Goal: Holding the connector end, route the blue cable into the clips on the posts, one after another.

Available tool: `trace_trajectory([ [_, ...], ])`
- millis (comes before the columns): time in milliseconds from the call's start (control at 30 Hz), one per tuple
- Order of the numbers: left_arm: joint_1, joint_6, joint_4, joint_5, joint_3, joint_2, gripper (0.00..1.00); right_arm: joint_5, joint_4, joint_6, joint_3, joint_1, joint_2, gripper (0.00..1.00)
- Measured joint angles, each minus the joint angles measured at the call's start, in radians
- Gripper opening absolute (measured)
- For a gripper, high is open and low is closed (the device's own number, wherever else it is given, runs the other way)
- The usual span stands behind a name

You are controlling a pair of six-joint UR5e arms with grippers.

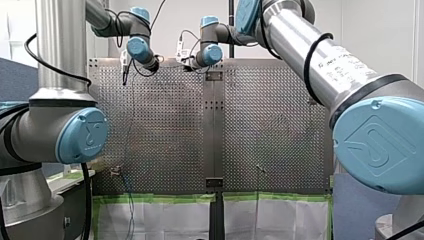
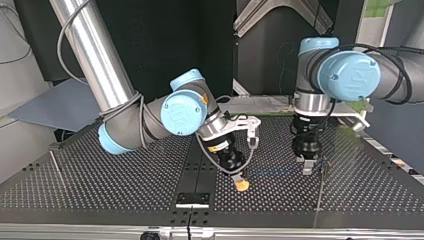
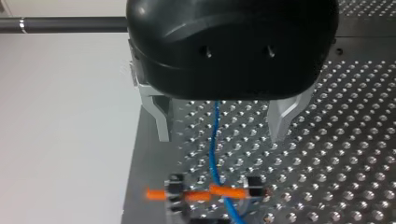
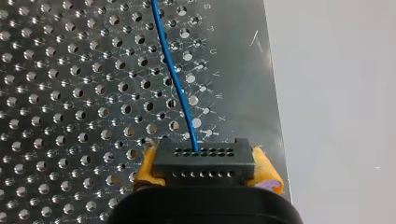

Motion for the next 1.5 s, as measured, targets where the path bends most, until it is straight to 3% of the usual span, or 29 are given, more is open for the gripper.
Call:
trace_trajectory([
  [800, -0.013, 0.013, -0.004, -0.02, 0.061, -0.068, 0.99, 0.0, 0.002, 0.0, 0.0, -0.005, -0.008, 0.0],
  [1067, -0.014, -0.004, -0.001, -0.021, 0.096, -0.07, 0.99, 0.0, 0.004, 0.002, 0.0, -0.005, -0.008, 0.0],
  [1500, -0.016, -0.014, 0.006, -0.021, 0.101, -0.082, 0.99, 0.0, 0.007, 0.0, 0.001, -0.005, -0.009, 0.0],
])
